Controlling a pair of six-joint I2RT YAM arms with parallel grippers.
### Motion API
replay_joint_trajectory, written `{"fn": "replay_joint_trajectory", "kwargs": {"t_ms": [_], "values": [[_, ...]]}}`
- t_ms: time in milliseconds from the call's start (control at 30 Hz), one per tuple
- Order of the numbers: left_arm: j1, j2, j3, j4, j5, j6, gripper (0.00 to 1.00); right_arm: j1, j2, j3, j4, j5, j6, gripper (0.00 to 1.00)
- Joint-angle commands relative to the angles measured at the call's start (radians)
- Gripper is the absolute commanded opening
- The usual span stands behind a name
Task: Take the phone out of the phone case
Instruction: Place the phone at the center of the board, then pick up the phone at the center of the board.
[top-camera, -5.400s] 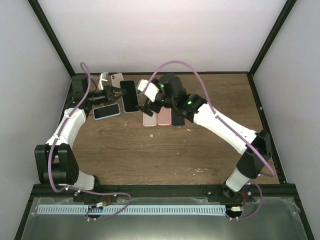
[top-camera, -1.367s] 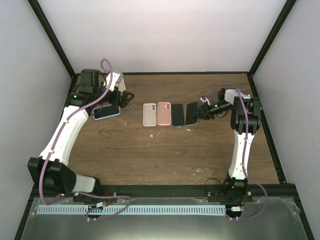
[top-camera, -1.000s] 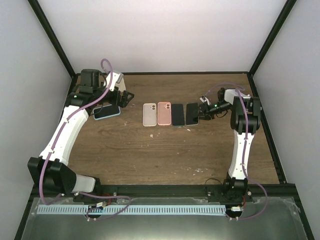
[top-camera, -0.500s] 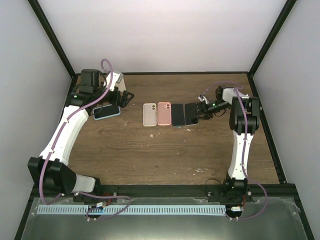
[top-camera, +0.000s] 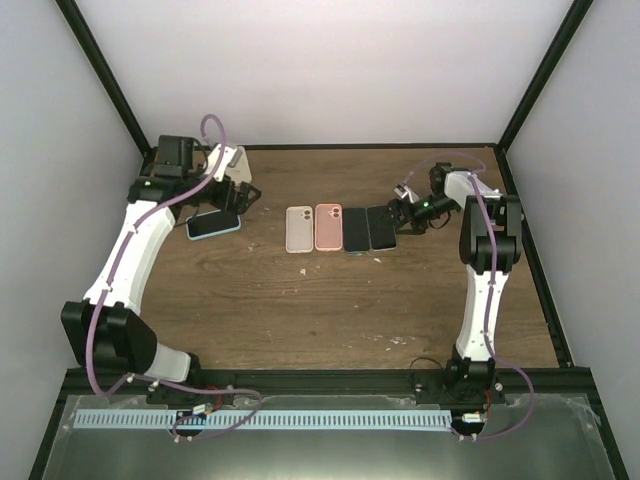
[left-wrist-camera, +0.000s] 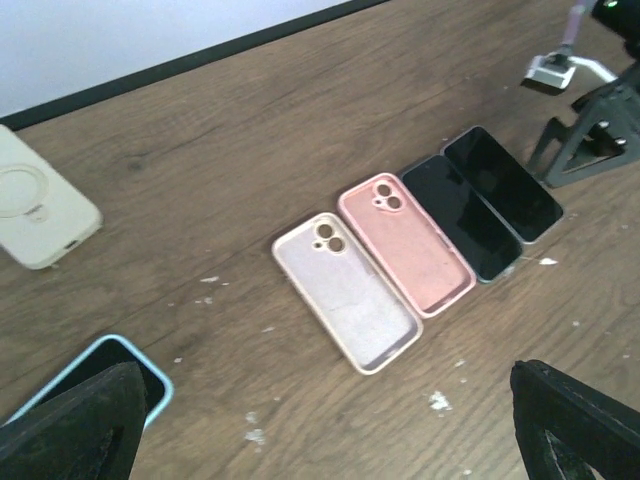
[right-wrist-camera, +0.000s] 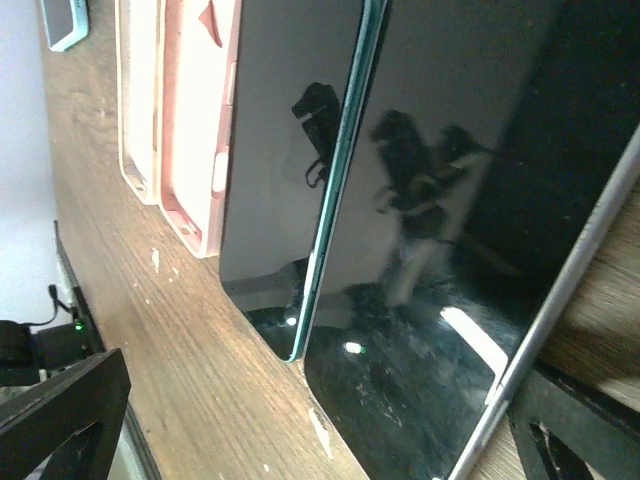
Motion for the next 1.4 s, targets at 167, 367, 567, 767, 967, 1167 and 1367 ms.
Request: {"fn": "replay_joint_trajectory", "kwargs": {"t_ms": [167, 367, 567, 767, 967, 1167, 1367], "values": [[0.160, 0.133, 0.063, -0.131, 0.043, 0.227, 1.00, 0.004, -0.087, 0.008, 0.011, 0.063, -0.037, 1.00], [0.274, 0.317, 0.118, -0.152, 0.073, 0.268, 1.00, 0.004, -0.156, 0.023, 0.006, 0.054, -0.053, 1.00], [0.356, 0.520, 0.255, -0.201, 0.069, 0.298, 1.00, 0.004, -0.259, 0.001, 0.035, -0.015, -0.036, 1.00], [0.385, 0.688, 0.367, -0.192, 0.027, 0.301, 1.00, 0.004, -0.347, -0.031, 0.091, -0.128, 0.005, 1.00], [0.385, 0.826, 0.505, -0.206, 0.027, 0.287, 1.00, 0.006, -0.386, -0.031, 0.128, -0.169, 0.048, 1.00], [0.381, 0.918, 0.598, -0.235, 0.059, 0.283, 1.00, 0.006, -0.395, -0.043, 0.136, -0.181, 0.053, 1.00], [0.356, 0.956, 0.594, -0.244, 0.083, 0.282, 1.00, 0.006, -0.390, -0.045, 0.136, -0.188, 0.056, 1.00]]}}
